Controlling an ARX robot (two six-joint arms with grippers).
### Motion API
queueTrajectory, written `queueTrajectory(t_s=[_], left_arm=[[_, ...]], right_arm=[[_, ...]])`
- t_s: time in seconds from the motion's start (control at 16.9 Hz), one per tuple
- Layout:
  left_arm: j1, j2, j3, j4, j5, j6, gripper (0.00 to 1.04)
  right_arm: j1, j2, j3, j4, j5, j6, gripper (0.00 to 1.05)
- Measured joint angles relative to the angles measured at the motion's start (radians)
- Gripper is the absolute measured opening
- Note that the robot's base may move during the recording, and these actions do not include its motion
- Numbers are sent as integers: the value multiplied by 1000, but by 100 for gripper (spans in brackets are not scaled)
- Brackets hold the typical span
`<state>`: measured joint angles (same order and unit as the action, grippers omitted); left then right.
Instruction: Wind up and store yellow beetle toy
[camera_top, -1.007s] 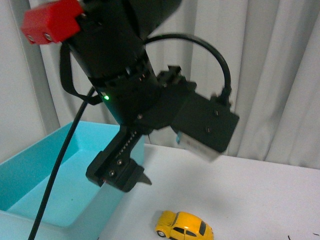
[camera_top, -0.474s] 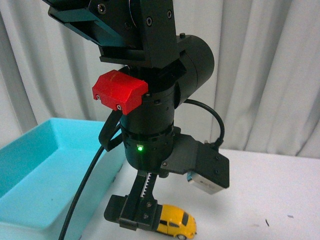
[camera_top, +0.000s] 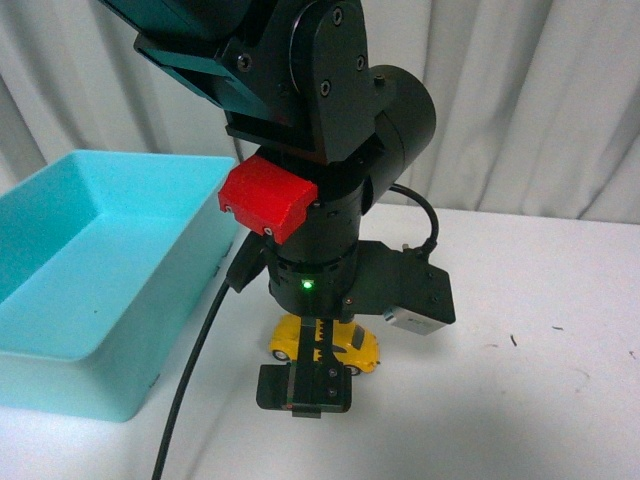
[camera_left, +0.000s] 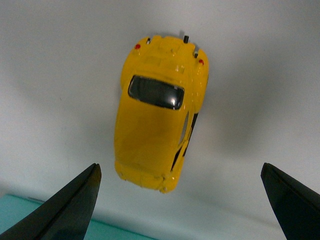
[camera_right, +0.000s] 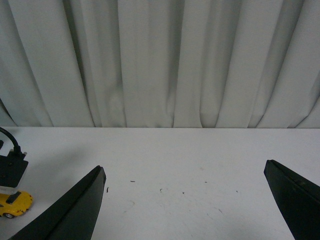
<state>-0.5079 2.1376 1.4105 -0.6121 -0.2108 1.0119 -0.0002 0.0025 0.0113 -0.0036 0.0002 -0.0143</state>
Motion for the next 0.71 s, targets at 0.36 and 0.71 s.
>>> queueTrajectory(t_s=[0.36,0.71], left_arm=[[-6,92,63,13,43,97,98],[14,117,95,32,55,150,56]], right_arm=[[0,0,0,0,0,0,98],[0,0,0,0,0,0,98]])
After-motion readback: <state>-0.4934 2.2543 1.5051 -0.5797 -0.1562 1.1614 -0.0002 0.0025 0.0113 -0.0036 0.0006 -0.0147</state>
